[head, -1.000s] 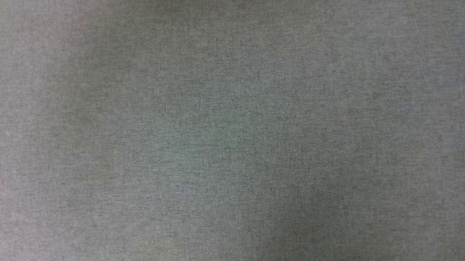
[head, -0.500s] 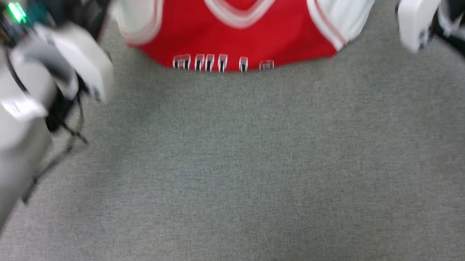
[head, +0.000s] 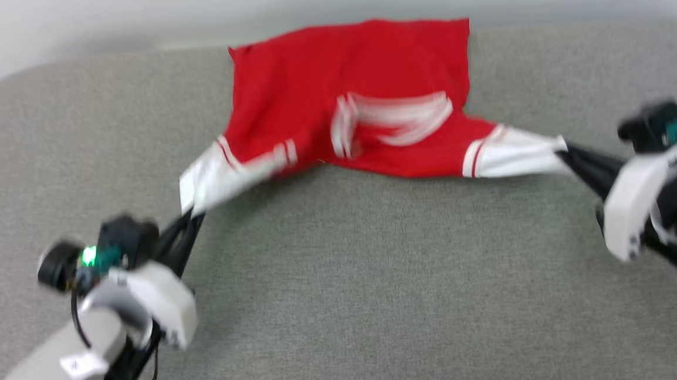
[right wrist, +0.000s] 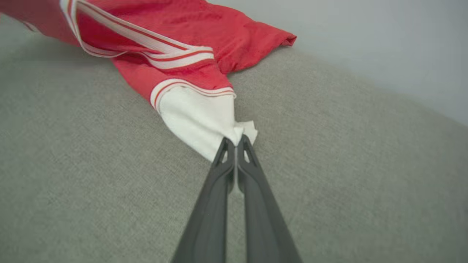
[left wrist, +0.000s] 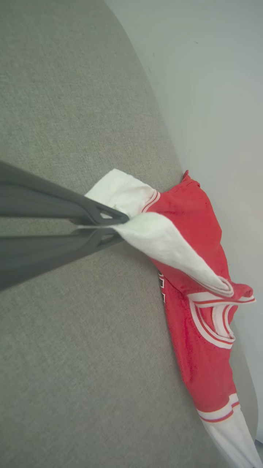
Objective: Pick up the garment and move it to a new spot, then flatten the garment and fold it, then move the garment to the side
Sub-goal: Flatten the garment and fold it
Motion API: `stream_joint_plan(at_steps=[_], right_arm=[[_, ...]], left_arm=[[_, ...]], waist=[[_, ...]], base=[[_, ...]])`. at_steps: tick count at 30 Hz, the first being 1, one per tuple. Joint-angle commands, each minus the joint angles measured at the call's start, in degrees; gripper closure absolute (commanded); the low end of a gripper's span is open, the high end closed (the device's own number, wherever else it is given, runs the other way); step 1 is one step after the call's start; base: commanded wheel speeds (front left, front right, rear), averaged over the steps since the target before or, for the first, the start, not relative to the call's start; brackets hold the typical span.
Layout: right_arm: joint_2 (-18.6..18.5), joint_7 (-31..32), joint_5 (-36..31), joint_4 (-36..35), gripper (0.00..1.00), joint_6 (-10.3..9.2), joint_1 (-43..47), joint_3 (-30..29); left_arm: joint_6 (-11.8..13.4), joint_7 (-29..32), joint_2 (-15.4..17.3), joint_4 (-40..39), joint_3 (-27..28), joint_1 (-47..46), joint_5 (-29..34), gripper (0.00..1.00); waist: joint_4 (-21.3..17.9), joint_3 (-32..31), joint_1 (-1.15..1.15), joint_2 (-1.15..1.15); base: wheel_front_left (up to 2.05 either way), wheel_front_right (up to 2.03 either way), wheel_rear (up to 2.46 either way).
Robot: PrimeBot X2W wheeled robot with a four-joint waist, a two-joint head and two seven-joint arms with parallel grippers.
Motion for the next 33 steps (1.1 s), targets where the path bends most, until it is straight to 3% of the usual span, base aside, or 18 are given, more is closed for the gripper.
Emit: stream_joint_plan(at_steps=[1,11,20,26,30,31,32,33], right_arm=[[-0.8,-0.4,0.7,-0.5,1.0,-0.04,2.4,0.1],[-6.8,-2.5,5.7,-2.7,1.0,-0.04,20.4,-1.7],[-10.7,-4.0,8.3,-6.5,1.0,-0.06,36.5,-5.3],[-13.4,-0.4,10.3,-10.7,1.0,-0.08,45.0,-7.6],[-13.2,3.3,10.9,-12.5,1.0,-0.08,47.6,-9.3],[-12.9,4.4,11.7,-13.3,0.75,-0.08,48.0,-10.0],[-13.0,5.3,11.8,-14.0,0.07,-0.07,48.1,-10.7],[-13.4,6.0,11.1,-14.5,0.0,-0.07,47.7,-11.4]], left_arm=[[0.7,-0.1,0.9,-0.5,0.3,2.4,0.3,1.0],[5.2,-0.1,3.4,-5.5,2.9,20.2,-2.0,1.0],[8.5,-0.1,7.3,-9.3,4.5,30.9,-3.8,1.0],[10.4,-0.1,8.2,-11.2,5.5,35.6,-4.1,1.0],[11.0,-0.1,8.3,-11.6,5.9,36.4,-2.7,1.0],[10.9,-0.1,7.8,-11.9,6.2,36.2,-2.6,1.0],[10.9,-0.1,7.4,-12.1,6.5,35.9,-2.3,1.0],[10.9,-0.1,7.2,-12.2,6.7,35.7,-2.0,1.0]], waist=[[0.3,-2.5,0.01,0.0],[0.7,-10.5,0.01,0.0],[1.7,-14.9,0.01,0.0],[1.8,-15.3,0.01,0.0],[1.5,-14.9,0.01,0.0],[1.6,-14.8,0.01,0.0],[1.6,-14.6,0.01,0.0],[1.5,-14.4,0.01,0.0]], base=[[0.0,0.0,0.0],[0.0,0.0,0.0],[0.0,0.0,0.0],[0.0,0.0,0.0],[0.0,0.0,0.0],[0.0,0.0,0.0],[0.0,0.0,0.0],[0.0,0.0,0.0]])
